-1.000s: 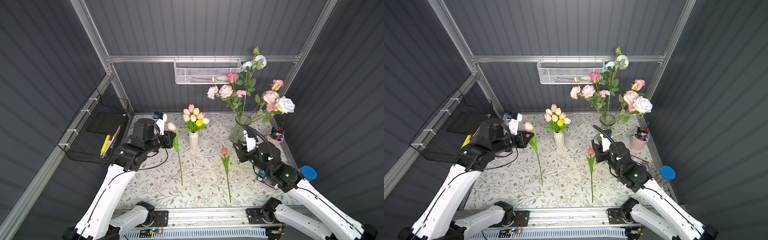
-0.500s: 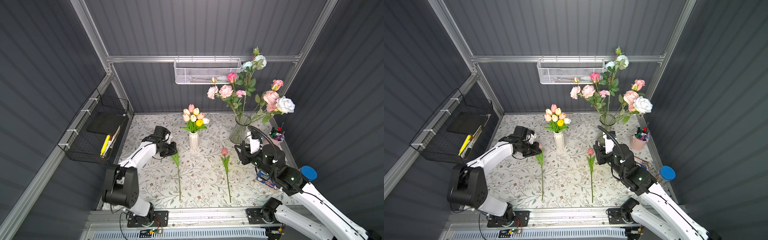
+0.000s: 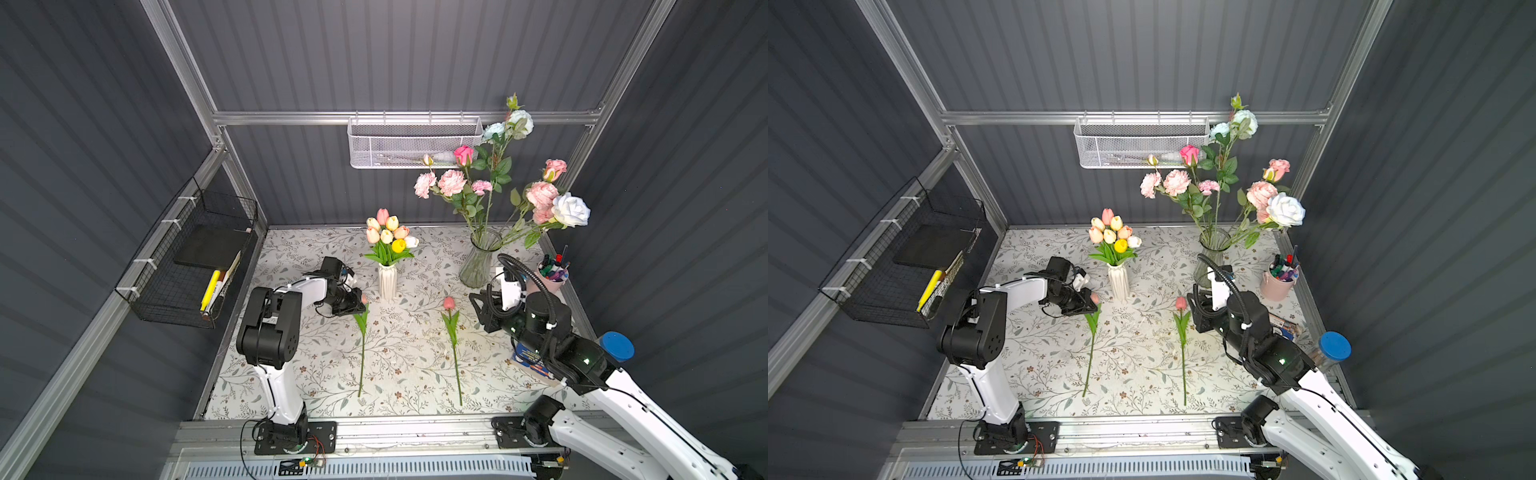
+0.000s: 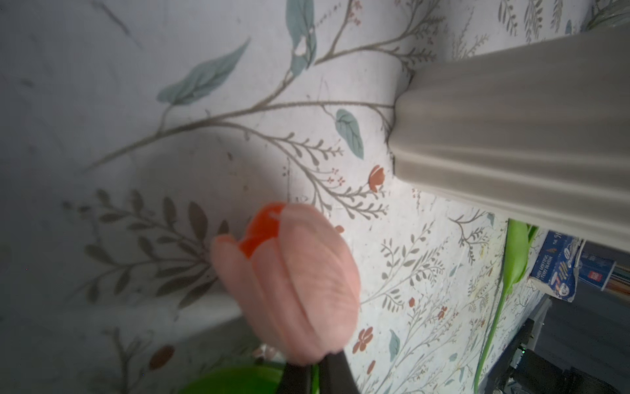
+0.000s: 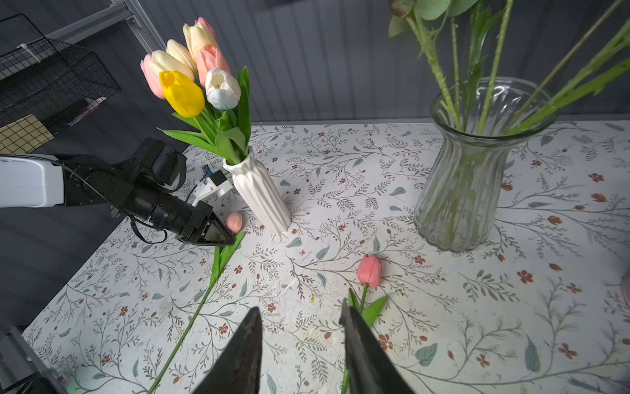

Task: Pick out pink flowers from the vase
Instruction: Place the flower at the center of the board.

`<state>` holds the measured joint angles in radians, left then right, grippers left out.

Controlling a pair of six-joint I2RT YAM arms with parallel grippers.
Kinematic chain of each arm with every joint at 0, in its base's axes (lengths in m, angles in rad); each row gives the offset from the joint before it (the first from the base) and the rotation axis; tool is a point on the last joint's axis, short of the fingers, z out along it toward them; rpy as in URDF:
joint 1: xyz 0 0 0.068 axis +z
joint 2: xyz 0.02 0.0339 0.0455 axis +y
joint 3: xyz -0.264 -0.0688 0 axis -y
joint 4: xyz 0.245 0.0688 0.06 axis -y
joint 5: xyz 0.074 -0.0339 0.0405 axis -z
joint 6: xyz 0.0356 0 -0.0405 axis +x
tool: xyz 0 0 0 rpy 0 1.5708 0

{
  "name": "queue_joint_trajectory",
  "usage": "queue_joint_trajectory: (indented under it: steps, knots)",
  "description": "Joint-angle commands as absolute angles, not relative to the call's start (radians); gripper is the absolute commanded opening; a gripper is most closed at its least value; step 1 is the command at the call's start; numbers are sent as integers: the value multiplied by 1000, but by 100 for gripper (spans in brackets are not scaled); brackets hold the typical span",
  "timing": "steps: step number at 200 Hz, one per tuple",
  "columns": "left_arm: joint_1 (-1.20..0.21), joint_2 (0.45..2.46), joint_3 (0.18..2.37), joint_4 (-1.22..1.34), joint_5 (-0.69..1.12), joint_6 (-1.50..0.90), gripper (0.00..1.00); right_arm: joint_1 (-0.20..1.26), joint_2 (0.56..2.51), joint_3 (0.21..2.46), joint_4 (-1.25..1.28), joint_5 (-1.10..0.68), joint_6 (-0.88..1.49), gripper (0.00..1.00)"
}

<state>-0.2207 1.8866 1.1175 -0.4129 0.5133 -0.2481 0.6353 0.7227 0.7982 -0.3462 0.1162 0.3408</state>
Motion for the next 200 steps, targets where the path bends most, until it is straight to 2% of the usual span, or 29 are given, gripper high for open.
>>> queue_joint_trajectory:
  steps: [1, 34, 71, 114, 146, 166, 200]
  knots:
    - [-221, 1858, 1098, -373, 553, -272, 8, 632, 736, 791, -335, 120, 360, 41]
    - [-221, 1821, 1080, -396, 533, -250, 37, 633, 741, 792, -325, 105, 363, 42]
    - [-219, 1745, 1080, -419, 489, -240, 53, 632, 747, 787, -325, 71, 363, 42]
    - [-209, 1571, 1128, -517, 379, -225, 58, 632, 747, 788, -324, 78, 360, 42]
    - [-205, 1369, 1051, -468, 301, -204, 61, 633, 744, 788, -325, 91, 353, 42]
    - [-204, 1189, 937, -268, 322, -137, 63, 632, 744, 787, -323, 72, 333, 42]
    - [-215, 940, 681, 297, 351, -119, 64, 632, 766, 792, -299, 47, 316, 42]
